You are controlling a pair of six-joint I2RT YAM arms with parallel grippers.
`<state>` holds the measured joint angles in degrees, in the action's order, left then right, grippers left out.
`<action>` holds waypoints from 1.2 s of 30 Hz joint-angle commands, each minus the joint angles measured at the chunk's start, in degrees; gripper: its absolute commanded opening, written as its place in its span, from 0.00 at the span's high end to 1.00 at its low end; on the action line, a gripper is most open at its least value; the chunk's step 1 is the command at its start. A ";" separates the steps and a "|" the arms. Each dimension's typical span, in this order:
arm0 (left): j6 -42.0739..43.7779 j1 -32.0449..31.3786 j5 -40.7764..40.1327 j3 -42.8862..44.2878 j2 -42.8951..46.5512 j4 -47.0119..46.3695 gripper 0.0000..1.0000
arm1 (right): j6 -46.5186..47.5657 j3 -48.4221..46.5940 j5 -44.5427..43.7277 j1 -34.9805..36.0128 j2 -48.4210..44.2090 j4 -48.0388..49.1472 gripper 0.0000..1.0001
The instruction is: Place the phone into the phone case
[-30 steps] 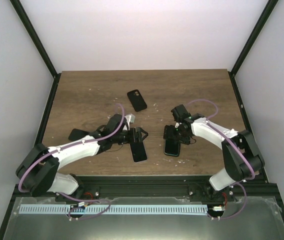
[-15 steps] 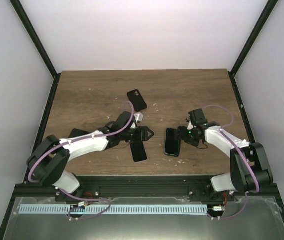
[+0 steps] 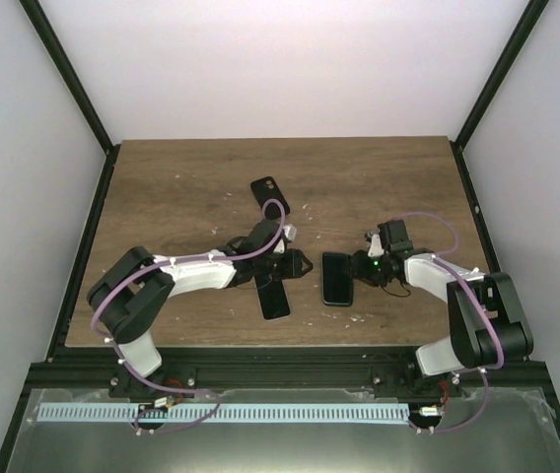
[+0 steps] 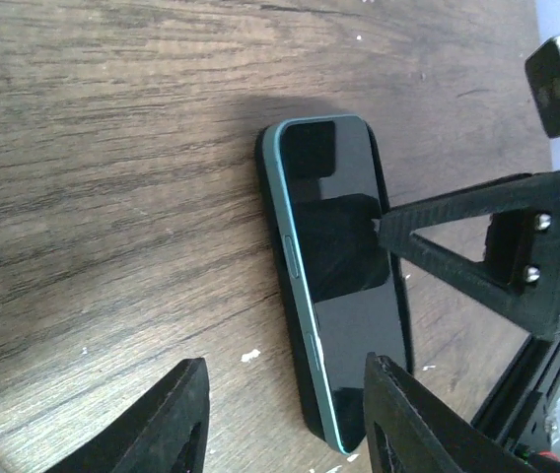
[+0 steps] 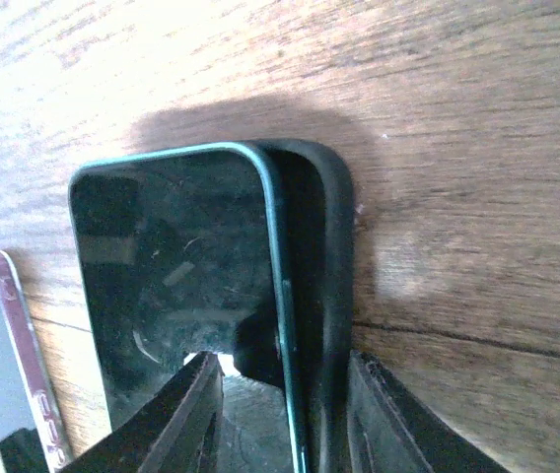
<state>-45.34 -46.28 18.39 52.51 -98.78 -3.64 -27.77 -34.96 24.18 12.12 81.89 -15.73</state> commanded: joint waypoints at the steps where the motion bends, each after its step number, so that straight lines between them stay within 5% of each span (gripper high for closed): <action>1: -0.20 -0.22 0.31 1.37 -1.18 -0.49 0.56 | 1.08 0.20 7.58 -0.17 0.71 5.15 0.67; 18: -2.97 -1.33 4.67 5.53 -10.45 -4.70 0.62 | 2.28 5.89 9.48 -0.18 -0.18 9.28 0.75; 31: -1.87 -3.51 3.17 10.85 -14.56 -0.37 0.97 | -0.48 9.09 13.45 -0.25 -1.38 15.20 0.80; 36: -2.38 -4.00 1.24 12.01 -14.52 4.04 0.91 | -0.60 8.94 12.04 -0.20 -1.89 14.65 0.81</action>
<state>-48.45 -48.21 21.58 62.83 -111.55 -1.96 -28.14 -26.09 33.82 11.11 80.90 -2.46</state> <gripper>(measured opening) 0.074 0.194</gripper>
